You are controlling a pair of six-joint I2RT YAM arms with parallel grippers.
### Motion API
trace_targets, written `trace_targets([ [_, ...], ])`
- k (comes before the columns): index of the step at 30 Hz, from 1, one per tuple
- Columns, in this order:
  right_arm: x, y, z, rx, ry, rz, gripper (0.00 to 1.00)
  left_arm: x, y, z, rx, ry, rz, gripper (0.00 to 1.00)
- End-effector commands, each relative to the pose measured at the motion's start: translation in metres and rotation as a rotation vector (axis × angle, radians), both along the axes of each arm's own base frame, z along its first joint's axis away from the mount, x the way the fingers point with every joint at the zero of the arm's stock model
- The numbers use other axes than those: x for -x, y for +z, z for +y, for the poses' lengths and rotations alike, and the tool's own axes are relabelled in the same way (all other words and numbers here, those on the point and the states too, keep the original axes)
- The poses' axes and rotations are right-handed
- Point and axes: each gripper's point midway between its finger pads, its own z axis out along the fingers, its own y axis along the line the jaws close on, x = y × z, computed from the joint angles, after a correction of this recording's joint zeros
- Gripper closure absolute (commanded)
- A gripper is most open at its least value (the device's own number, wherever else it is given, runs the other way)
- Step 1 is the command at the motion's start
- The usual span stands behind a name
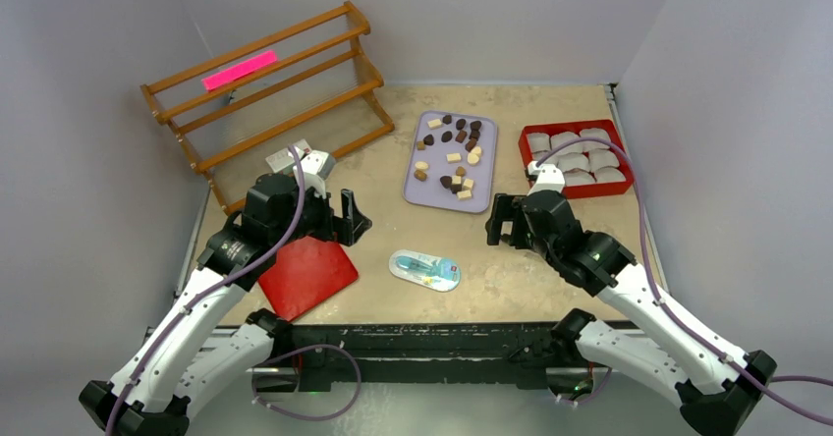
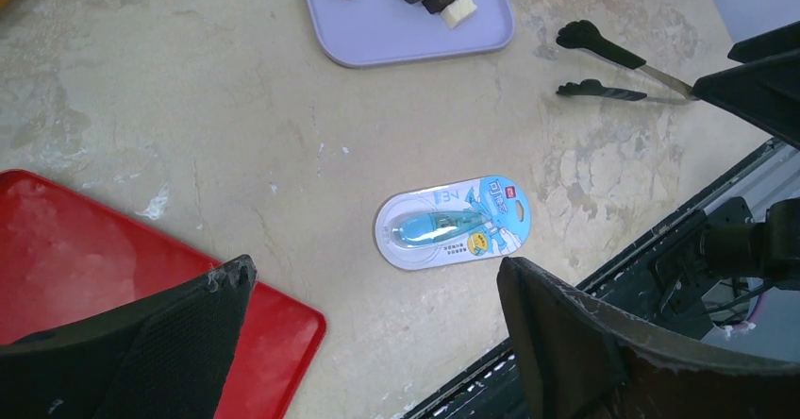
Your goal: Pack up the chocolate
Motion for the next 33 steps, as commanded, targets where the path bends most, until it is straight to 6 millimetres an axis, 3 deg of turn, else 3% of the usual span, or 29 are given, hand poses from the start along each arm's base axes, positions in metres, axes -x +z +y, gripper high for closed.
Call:
trace_targets([
  [1,-0.007,0.01,0.001,-0.021,-0.028,-0.045,0.01,-0.005,0.003,0.002,0.004,0.024,-0.023,0.0],
  [4,-0.009,0.006,0.001,0.03,0.013,-0.05,0.01,-0.007,0.0,0.005,-0.006,0.047,-0.018,0.0],
  [7,-0.003,-0.01,0.0,0.057,0.019,0.022,0.02,-0.006,0.001,0.005,-0.006,0.043,-0.017,0.0],
  [13,0.001,-0.037,-0.015,0.175,-0.049,0.129,0.09,-0.004,0.004,0.005,0.004,0.04,-0.028,0.0],
  [17,-0.01,-0.043,-0.024,0.27,-0.075,0.129,0.2,-0.003,0.007,0.006,0.009,0.04,-0.038,0.0],
  [22,-0.039,-0.04,-0.03,0.371,-0.08,0.115,0.22,-0.003,0.007,0.006,0.008,0.043,-0.037,0.01],
  [26,-0.049,-0.055,-0.017,0.484,0.168,0.133,0.2,-0.004,0.004,0.006,0.003,0.047,-0.028,0.01],
  [33,-0.043,-0.066,-0.033,0.669,0.446,0.269,0.06,-0.004,0.004,0.006,0.001,0.044,-0.025,0.02],
])
